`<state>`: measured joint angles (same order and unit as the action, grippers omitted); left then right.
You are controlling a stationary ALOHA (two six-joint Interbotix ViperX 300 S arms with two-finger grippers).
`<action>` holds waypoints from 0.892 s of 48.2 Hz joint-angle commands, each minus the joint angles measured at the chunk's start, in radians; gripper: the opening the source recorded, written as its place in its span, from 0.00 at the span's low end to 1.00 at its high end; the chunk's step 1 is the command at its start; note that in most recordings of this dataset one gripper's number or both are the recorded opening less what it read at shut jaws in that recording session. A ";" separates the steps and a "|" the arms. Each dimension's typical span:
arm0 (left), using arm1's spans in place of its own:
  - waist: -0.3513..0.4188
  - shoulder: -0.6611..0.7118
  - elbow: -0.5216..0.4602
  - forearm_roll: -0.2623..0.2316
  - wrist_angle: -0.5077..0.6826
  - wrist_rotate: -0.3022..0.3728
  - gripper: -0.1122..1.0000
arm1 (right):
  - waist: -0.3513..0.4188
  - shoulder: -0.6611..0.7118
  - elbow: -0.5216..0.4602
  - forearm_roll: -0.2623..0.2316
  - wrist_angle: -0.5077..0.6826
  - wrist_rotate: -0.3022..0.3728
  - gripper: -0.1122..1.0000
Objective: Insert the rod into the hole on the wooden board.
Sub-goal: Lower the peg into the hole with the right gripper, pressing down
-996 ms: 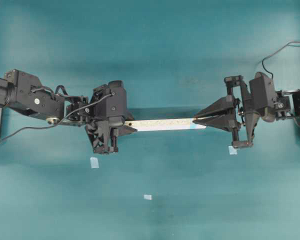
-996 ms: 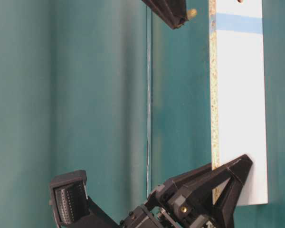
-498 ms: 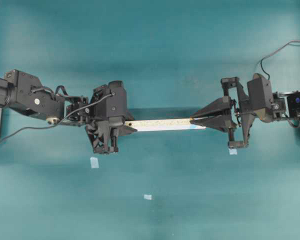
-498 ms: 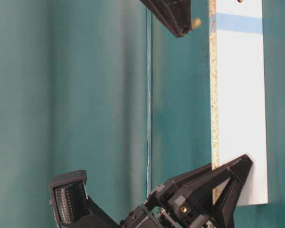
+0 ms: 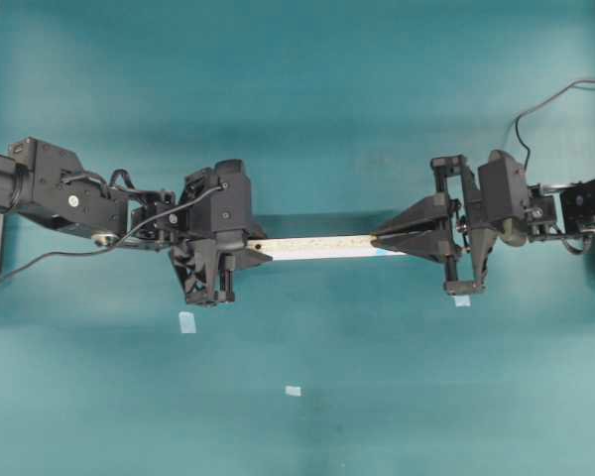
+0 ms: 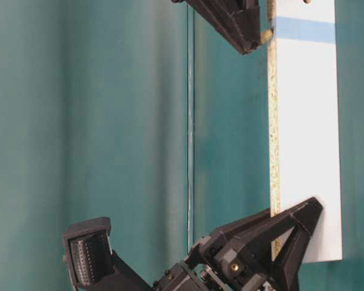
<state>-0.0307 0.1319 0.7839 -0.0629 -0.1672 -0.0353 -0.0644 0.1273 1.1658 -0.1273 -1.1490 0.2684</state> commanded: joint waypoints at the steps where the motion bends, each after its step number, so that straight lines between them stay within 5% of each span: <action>1: -0.011 -0.012 -0.012 0.000 -0.003 -0.011 0.40 | -0.002 -0.009 0.000 0.008 -0.006 -0.003 0.19; 43: -0.011 -0.012 -0.012 0.000 -0.003 -0.011 0.39 | -0.002 -0.005 0.008 0.017 0.035 -0.006 0.19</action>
<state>-0.0307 0.1319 0.7823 -0.0629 -0.1687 -0.0368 -0.0629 0.1289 1.1735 -0.1135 -1.1137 0.2638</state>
